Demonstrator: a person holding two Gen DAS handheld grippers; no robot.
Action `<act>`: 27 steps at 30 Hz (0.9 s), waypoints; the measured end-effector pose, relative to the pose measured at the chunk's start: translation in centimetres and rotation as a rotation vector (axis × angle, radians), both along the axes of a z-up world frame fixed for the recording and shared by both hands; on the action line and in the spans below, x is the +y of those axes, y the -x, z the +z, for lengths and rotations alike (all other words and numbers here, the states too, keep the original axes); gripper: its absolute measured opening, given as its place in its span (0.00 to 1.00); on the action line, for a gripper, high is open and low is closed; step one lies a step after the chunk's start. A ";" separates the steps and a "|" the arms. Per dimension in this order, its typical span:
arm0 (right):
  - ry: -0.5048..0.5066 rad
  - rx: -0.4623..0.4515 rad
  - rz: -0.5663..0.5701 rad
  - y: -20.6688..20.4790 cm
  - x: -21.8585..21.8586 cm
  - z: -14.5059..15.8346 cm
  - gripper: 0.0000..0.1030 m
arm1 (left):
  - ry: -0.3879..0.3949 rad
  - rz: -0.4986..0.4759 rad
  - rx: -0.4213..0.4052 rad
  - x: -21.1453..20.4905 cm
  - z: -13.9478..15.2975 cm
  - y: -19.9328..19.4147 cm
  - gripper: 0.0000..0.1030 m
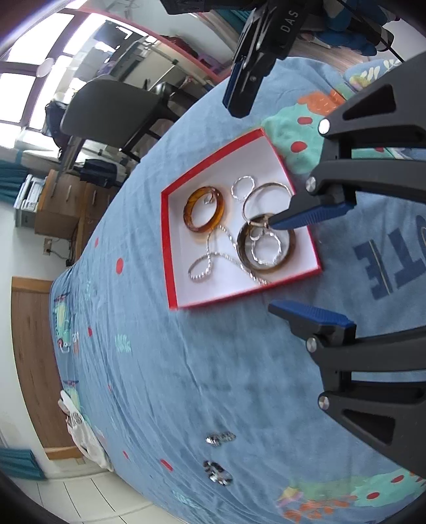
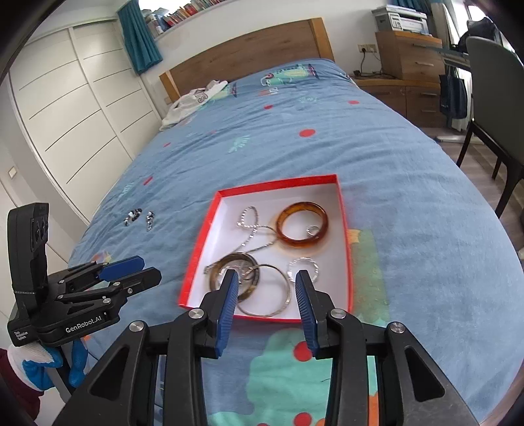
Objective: Organize jewelry
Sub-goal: 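Open both grippers to release the bangle and ring, then lift away, then reach both grippers toward the wristwatch and beaded bracelet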
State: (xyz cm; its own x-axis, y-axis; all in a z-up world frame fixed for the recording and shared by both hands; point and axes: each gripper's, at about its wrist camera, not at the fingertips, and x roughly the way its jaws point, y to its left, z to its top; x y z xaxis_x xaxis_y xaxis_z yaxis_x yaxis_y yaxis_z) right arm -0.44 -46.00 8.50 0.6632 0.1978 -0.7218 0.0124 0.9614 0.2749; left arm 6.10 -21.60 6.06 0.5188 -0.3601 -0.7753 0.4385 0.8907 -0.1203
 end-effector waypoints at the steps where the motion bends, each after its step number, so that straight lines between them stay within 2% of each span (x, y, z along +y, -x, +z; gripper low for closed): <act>1: 0.003 -0.003 0.003 0.1 0.3 0.2 0.38 | 0.006 0.008 -0.002 0.6 0.2 0.2 0.41; 13: 0.048 -0.044 0.048 0.5 5.1 2.7 0.41 | 0.026 0.119 -0.032 8.6 1.4 1.6 0.46; 17: 0.061 -0.052 0.065 0.4 7.0 3.5 0.45 | 0.020 0.171 -0.051 11.7 1.6 2.1 0.46; 27: 0.100 -0.028 0.166 -1.7 13.1 3.6 0.45 | -0.003 0.306 -0.039 20.5 0.0 1.2 0.47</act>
State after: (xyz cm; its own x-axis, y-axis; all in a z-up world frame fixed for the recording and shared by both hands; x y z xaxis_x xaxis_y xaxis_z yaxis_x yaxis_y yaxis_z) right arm 1.23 -32.94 12.08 0.6476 0.2345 -0.7250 -0.1549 0.9721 0.1761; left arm 4.90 -1.07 6.07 0.6323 -0.1801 -0.7534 0.1543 0.9824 -0.1054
